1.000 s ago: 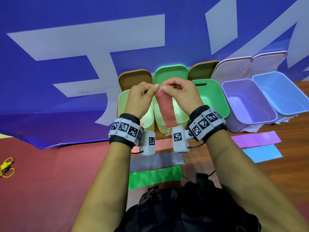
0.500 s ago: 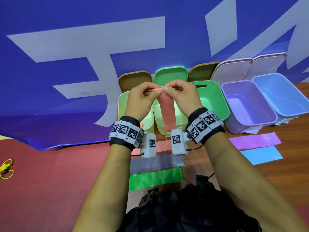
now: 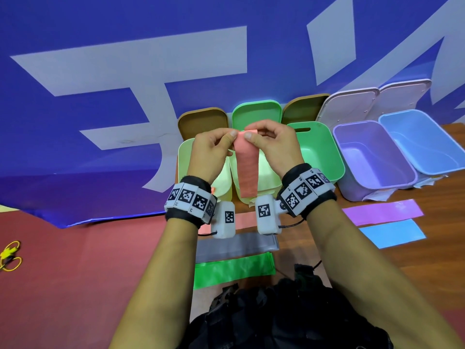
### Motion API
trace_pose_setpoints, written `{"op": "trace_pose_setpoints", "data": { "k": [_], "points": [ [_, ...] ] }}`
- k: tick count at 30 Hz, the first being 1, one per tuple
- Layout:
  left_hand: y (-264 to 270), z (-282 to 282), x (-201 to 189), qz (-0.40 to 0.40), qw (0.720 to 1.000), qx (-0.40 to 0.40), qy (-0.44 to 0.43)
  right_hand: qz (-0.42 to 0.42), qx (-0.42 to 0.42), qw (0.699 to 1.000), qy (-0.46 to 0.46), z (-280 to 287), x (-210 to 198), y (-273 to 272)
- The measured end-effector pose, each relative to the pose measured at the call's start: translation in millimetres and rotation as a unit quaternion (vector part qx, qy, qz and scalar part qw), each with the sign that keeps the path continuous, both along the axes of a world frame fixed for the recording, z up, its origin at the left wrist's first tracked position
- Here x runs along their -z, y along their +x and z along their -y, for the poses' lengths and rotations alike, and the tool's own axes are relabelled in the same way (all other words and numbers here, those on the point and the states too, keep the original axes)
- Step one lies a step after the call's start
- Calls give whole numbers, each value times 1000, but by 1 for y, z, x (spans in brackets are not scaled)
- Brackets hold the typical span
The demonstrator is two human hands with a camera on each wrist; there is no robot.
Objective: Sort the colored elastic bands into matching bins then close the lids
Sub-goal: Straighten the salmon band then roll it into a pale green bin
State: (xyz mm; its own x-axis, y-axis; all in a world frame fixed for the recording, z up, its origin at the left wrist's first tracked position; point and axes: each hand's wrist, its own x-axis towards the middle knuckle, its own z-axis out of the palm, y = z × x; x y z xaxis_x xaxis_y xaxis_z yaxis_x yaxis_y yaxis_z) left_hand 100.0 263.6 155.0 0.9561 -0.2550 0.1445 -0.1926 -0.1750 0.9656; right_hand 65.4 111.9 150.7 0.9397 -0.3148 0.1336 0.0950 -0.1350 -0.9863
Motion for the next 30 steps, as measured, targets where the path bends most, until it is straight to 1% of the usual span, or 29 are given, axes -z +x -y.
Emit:
{"op": "trace_pose_setpoints", "data": {
  "k": [8,12,17,26,30],
  "points": [
    [1,1,4,39,999,11,2,-7,12,1000,-12,0,4,1],
    [-1,1,4,34,999,0,3,-11,13,1000,-10,-1,2,-2],
    [0,0,5,31,999,-11,16,3,0,1000,1,0,0,-5],
    [-1,-1,3,32,999,0,-16,-1,-1,1000,-9,1,-1,-5],
    [-1,0,3,42,999,8,-10,-3,8,1000,-17,2,1,-5]
  ]
}}
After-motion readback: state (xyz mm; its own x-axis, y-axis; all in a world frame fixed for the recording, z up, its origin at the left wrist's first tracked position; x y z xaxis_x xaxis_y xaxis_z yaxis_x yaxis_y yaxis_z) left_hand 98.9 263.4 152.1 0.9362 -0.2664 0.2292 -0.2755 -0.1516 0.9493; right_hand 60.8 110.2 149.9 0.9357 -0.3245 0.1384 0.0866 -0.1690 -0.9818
